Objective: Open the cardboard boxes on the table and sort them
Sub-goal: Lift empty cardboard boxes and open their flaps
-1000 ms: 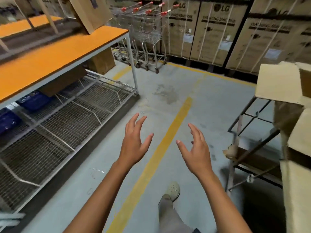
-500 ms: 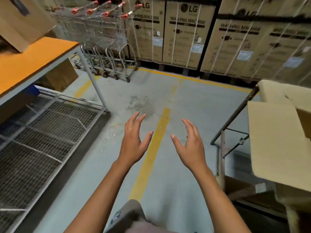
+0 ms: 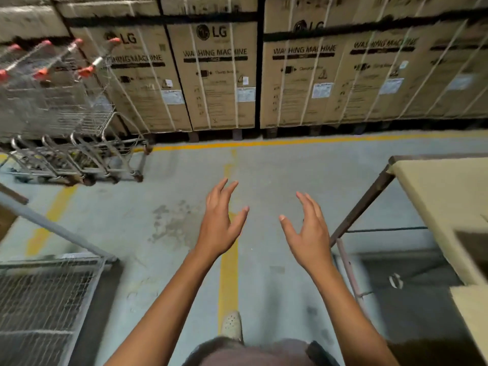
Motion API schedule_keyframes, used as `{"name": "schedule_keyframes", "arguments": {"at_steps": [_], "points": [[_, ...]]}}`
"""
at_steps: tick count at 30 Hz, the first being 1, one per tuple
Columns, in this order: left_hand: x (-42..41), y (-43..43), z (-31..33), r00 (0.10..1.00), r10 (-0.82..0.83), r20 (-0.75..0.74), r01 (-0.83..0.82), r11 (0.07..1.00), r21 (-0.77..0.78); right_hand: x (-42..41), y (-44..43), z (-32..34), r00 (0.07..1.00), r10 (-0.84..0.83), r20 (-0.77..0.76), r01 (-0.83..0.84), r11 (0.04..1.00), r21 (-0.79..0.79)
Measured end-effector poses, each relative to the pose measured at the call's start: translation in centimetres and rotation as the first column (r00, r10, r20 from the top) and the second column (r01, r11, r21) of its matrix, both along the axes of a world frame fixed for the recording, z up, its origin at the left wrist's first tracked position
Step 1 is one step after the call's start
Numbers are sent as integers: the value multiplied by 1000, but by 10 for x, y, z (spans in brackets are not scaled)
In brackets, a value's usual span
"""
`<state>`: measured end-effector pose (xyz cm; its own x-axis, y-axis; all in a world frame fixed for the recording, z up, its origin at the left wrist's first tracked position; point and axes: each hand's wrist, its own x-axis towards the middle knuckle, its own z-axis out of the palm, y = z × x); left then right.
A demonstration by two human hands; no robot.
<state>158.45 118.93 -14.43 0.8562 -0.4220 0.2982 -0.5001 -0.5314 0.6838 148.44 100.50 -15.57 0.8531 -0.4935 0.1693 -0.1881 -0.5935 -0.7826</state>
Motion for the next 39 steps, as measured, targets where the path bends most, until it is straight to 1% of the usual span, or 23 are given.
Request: {"name": "schedule_keyframes", "arguments": {"at_steps": [5, 13, 19, 25, 29, 34, 36, 39], "points": [[114, -71, 17, 990, -138, 33, 138, 990, 4, 82, -50, 12, 989, -146, 9, 147, 989, -9], [260, -225, 3, 944, -324, 59, 325, 946, 2, 203, -181, -1, 946, -319, 51, 319, 948, 6], [349, -360, 6, 908, -419, 31, 418, 908, 18, 277, -304, -3, 888, -454, 76, 446, 889, 109], [412, -497, 23, 876, -482, -16, 480, 874, -78, 317, -415, 15, 818, -569, 83, 558, 820, 129], [436, -595, 20, 801, -597, -34, 593, 800, -89, 332, -486, 18, 747, -658, 97, 652, 753, 92], [467, -732, 4, 679, -732, -63, 724, 681, -108, 352, -585, 7, 627, -773, 102, 774, 632, 35], [480, -792, 1, 606, -793, -58, 786, 609, -107, 361, -628, 4, 561, -819, 119, 823, 568, 30], [495, -877, 8, 489, -871, -55, 866, 492, -89, 375, -687, 13, 426, -895, 135, 899, 435, 48]]}}
